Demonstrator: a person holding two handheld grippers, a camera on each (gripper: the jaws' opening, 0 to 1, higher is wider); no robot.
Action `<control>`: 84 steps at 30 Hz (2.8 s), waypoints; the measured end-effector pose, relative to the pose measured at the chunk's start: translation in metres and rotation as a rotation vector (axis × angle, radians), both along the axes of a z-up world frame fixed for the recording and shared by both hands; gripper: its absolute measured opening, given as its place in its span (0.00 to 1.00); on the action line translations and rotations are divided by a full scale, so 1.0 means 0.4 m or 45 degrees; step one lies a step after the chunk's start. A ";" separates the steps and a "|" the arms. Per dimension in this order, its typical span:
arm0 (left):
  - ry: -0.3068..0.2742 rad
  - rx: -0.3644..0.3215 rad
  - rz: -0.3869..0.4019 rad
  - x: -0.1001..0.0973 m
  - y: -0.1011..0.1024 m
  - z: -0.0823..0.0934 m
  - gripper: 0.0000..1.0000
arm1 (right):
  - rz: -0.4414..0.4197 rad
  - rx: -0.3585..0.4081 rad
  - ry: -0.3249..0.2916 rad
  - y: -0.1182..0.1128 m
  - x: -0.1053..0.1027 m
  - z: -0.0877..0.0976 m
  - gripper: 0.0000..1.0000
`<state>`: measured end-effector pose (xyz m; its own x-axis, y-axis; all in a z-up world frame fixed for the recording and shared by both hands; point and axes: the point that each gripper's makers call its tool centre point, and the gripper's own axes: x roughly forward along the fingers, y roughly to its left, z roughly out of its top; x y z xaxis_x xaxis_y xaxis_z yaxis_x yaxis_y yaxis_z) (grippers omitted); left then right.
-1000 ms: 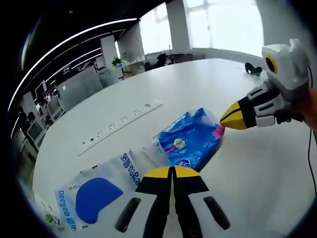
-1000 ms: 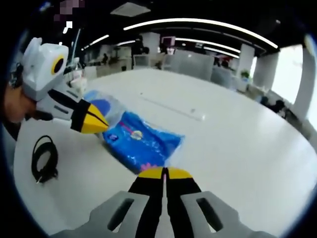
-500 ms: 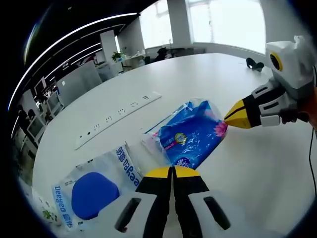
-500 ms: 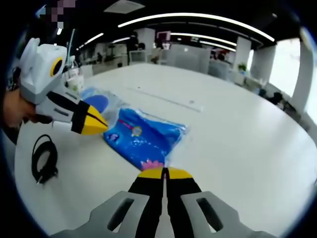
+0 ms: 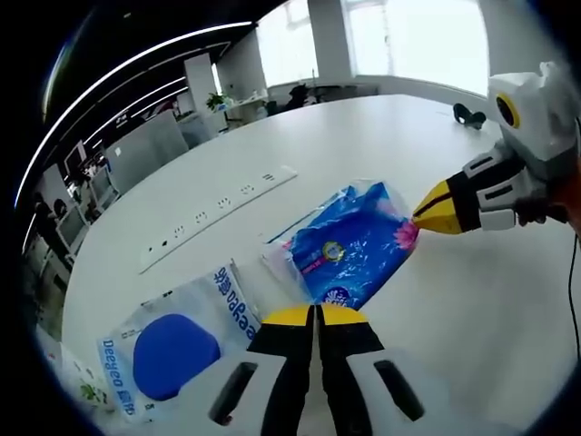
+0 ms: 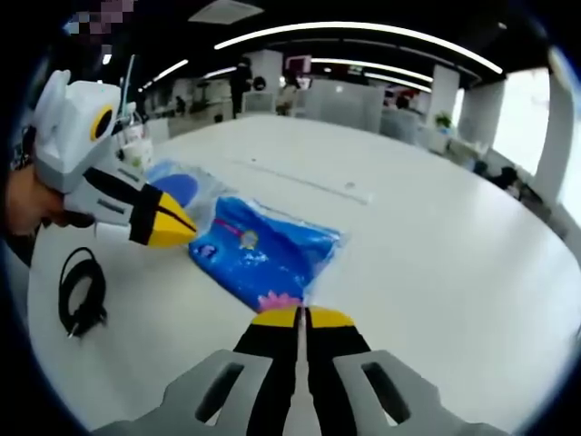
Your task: Arrange the tabletop items into an orderly group along one side of the table until the central work area is clear of visible clutter.
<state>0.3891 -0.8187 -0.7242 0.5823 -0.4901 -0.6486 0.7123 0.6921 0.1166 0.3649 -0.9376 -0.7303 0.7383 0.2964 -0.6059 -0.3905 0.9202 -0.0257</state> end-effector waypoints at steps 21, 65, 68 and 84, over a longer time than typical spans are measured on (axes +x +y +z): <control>-0.115 -0.102 -0.028 -0.028 -0.015 0.125 0.31 | -0.036 0.077 -0.056 0.015 -0.011 0.085 0.39; -0.189 -0.127 -0.044 -0.163 0.071 0.302 0.68 | 0.050 0.062 -0.150 0.067 -0.135 0.265 0.76; -0.197 -0.124 -0.034 -0.176 0.087 0.308 0.67 | 0.055 0.065 -0.156 0.072 -0.145 0.275 0.76; -0.200 -0.111 -0.043 -0.221 0.133 0.327 0.69 | 0.104 0.051 -0.147 0.115 -0.204 0.293 0.78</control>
<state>0.3007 -0.7656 -0.5933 0.6556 -0.5612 -0.5052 0.7128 0.6807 0.1689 0.2832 -0.8916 -0.6132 0.7751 0.3804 -0.5045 -0.4606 0.8868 -0.0388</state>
